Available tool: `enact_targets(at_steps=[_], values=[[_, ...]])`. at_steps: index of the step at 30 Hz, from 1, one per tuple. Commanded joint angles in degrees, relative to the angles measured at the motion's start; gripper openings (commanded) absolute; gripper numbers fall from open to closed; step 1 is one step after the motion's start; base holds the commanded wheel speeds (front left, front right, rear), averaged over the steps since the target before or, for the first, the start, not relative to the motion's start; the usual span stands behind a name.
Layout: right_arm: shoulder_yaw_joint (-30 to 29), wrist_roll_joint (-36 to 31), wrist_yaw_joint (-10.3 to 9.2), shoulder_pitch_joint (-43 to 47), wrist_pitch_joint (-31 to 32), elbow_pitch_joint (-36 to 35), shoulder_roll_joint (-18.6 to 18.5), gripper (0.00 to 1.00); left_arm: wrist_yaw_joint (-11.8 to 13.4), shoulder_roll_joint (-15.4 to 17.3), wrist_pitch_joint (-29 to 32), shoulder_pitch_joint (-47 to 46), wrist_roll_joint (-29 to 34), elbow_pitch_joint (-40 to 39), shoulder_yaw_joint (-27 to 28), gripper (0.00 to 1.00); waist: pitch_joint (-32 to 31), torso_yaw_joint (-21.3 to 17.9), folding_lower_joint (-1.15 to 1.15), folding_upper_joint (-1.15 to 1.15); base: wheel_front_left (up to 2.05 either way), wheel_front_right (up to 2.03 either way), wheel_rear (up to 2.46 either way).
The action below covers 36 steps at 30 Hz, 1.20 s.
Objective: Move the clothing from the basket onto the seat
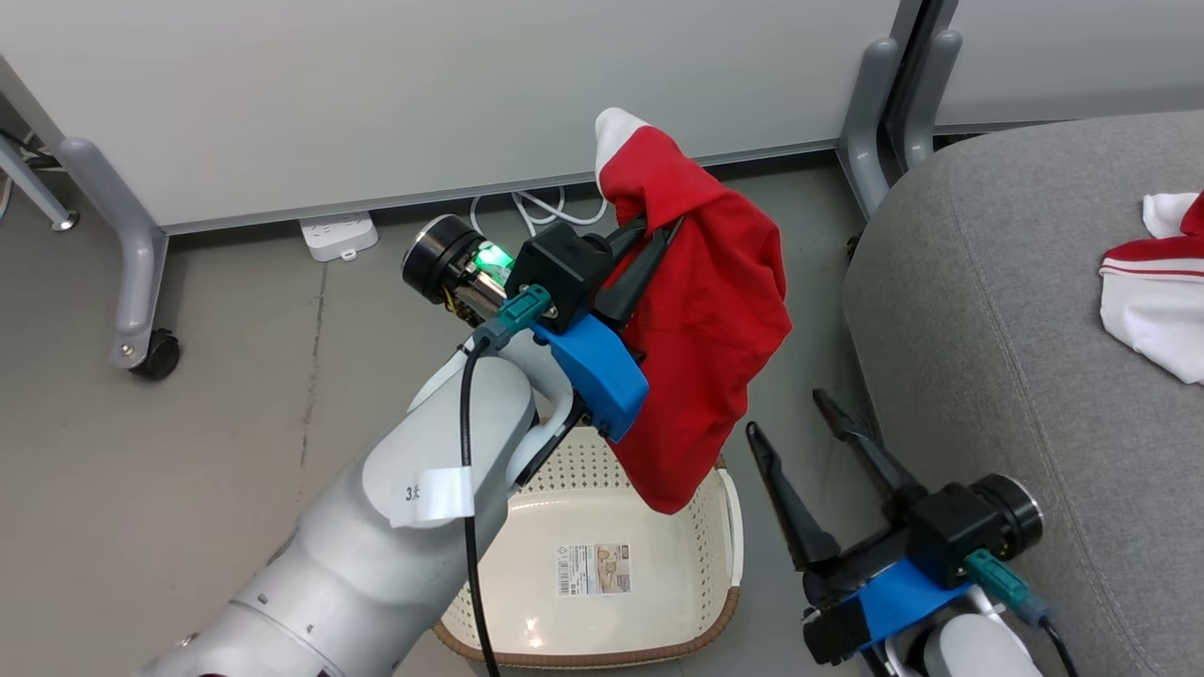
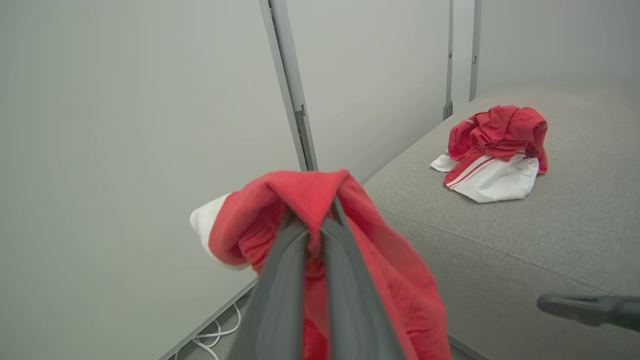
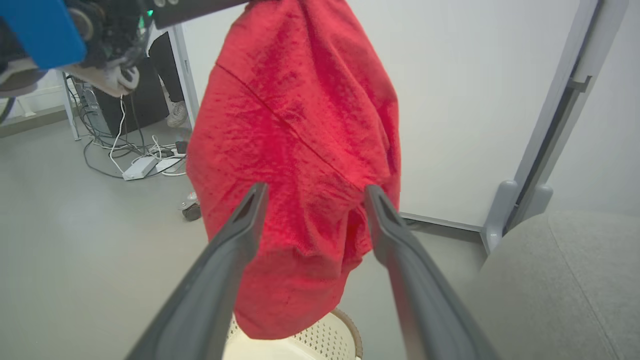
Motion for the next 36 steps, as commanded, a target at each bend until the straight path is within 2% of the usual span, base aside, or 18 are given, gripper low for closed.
enact_targets(at_steps=[1, 6, 14, 24, 28, 36], values=[[0.46, 0.08, 0.01, -0.76, -0.02, 0.09, -0.33, 1.00, -0.05, -0.06, -0.29, -0.94, 0.38, 0.10, 0.38, 0.00, 0.12, 0.07, 0.00, 0.00, 0.00, 0.00, 0.00], [5.10, 0.01, 0.01, -2.27, -0.02, 1.17, -0.48, 1.00, -0.05, -0.36, -0.29, -1.51, 0.43, 0.43, 0.48, 0.00, 0.62, 0.37, 0.00, 0.00, 0.00, 0.00, 0.00], [9.20, -1.85, 0.01, -7.44, -0.02, 5.22, 0.60, 1.00, -0.06, -0.81, -0.29, -2.16, 0.70, 0.41, 0.07, 0.00, 1.63, 0.99, 0.00, 0.00, 0.00, 0.00, 0.00], [9.54, -5.40, 0.01, -13.90, -0.02, 12.18, 2.73, 1.00, -0.06, -1.28, -0.29, -3.55, 0.54, -0.15, -0.40, 0.00, 3.53, 2.40, 0.00, 0.00, 0.00, 0.00, 0.00], [7.84, -7.85, 0.01, -15.81, -0.02, 14.24, 2.98, 1.00, -0.06, -1.35, -0.29, -4.20, 0.40, -0.39, -0.57, 0.00, 4.18, 2.94, 0.00, 0.00, 0.00, 0.00, 0.00], [9.28, -4.21, 0.01, -18.54, -0.02, 16.01, 3.05, 1.00, 0.30, -1.41, -0.29, -4.97, -1.01, -2.04, -2.07, 0.00, 5.20, 4.21, 0.00, 0.00, 0.00, 0.00, 0.00]])
